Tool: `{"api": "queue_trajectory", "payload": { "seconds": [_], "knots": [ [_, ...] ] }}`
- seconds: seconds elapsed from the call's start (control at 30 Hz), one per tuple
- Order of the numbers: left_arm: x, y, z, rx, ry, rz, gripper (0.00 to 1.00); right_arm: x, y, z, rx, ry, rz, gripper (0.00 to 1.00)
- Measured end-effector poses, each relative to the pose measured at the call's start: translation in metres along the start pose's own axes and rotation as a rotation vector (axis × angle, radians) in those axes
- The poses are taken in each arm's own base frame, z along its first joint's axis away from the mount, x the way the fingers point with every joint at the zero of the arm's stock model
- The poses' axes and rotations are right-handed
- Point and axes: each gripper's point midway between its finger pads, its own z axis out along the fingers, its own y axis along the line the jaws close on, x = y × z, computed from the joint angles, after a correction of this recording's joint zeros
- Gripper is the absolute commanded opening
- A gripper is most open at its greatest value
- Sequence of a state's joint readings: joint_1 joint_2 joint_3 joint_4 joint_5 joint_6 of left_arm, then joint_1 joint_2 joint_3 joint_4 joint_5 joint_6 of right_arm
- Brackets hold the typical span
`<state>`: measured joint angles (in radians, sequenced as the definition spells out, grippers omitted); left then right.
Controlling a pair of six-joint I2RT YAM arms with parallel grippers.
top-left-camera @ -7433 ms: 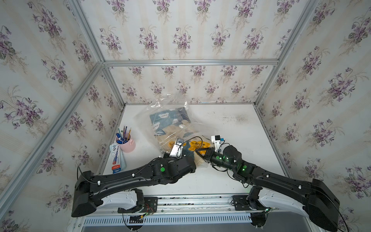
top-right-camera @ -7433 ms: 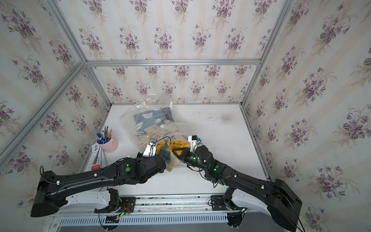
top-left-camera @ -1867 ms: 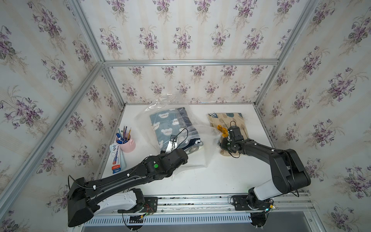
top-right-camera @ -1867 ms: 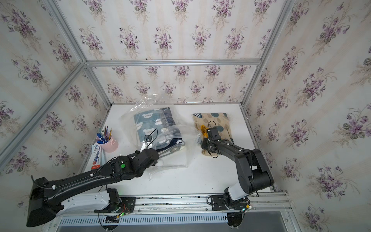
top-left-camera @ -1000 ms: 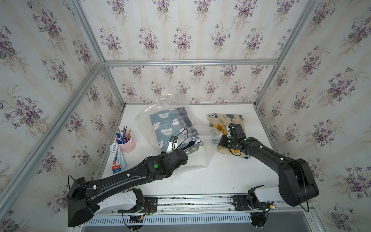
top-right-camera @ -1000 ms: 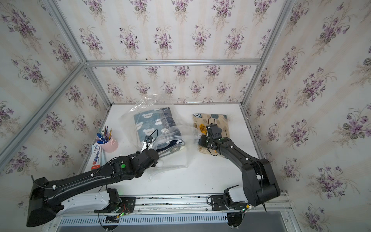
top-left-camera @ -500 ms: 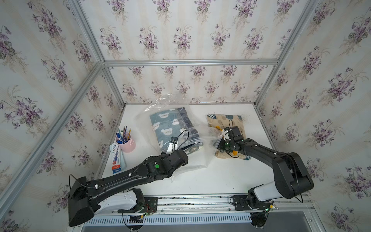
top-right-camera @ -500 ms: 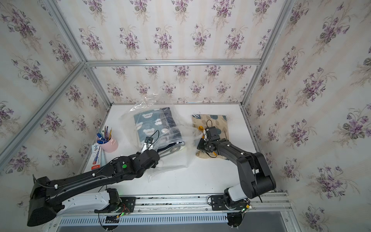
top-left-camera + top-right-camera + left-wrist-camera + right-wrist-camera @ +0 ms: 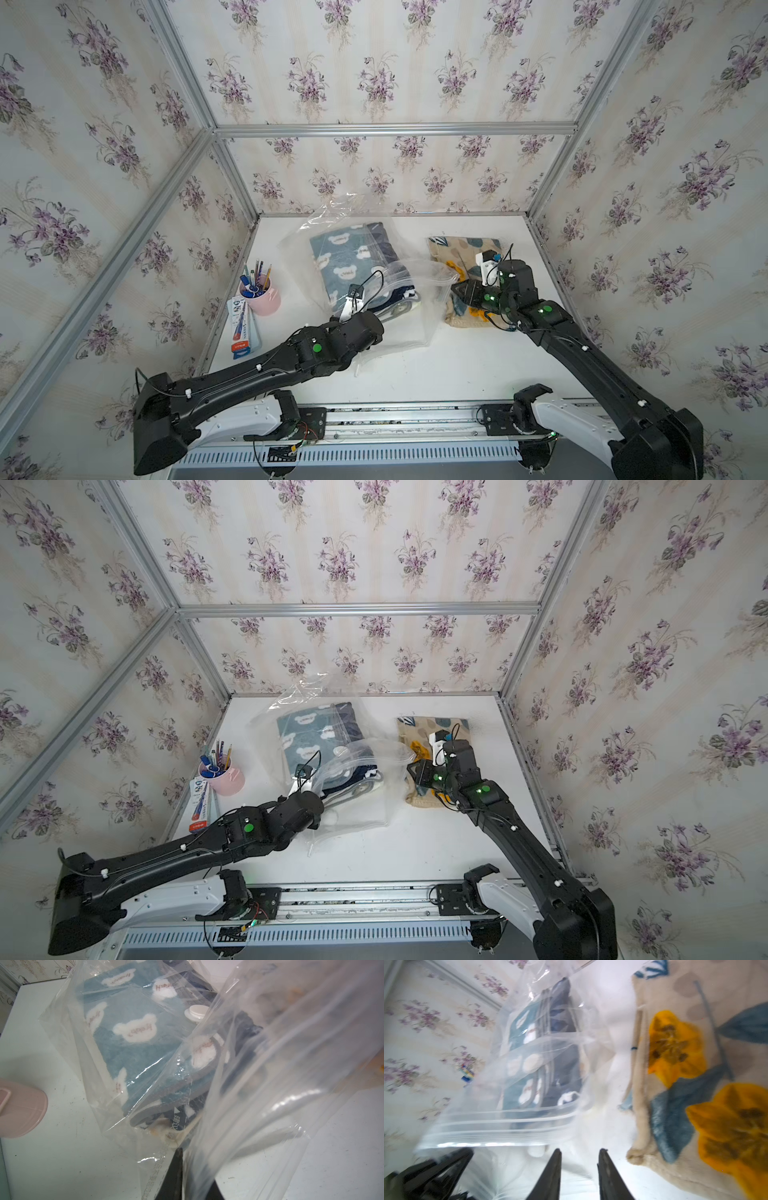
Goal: Take the blanket out of the vacuum bag
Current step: Take out the blanket from the vacuum bag.
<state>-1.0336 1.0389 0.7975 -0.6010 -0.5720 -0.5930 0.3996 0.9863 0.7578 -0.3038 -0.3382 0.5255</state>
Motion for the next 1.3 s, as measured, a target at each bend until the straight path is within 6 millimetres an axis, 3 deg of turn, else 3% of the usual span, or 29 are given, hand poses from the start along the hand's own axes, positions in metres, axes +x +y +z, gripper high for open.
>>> {"api": "queue_trajectory", "payload": {
  "seconds": [0.1,0.27,0.47,0.67,1.0,1.2,1.3],
  "knots": [
    [-0.001,-0.001,-0.003,0.019,-0.003,-0.008,0.14,0.019,0.031,0.0,-0.098,0.035,-0.033,0.14],
    [-0.005,-0.003,-0.009,0.05,-0.01,-0.024,0.14,0.081,0.08,0.014,-0.237,0.177,-0.095,0.08],
    [-0.006,-0.006,-0.011,0.067,-0.007,-0.026,0.14,0.129,0.092,0.036,-0.256,0.261,-0.125,0.07],
    [-0.006,-0.009,-0.01,0.075,0.002,-0.008,0.13,0.16,0.091,0.069,-0.244,0.35,-0.133,0.07],
    [-0.016,-0.017,-0.014,0.112,-0.015,0.028,0.13,0.179,0.104,0.104,-0.298,0.425,-0.124,0.07],
    [-0.013,-0.023,-0.01,0.118,0.0,0.07,0.12,0.154,0.132,0.123,-0.327,0.377,-0.144,0.07],
    [-0.014,-0.022,-0.012,0.125,-0.006,0.076,0.13,0.14,0.133,0.133,-0.312,0.349,-0.143,0.07]
  ]
}}
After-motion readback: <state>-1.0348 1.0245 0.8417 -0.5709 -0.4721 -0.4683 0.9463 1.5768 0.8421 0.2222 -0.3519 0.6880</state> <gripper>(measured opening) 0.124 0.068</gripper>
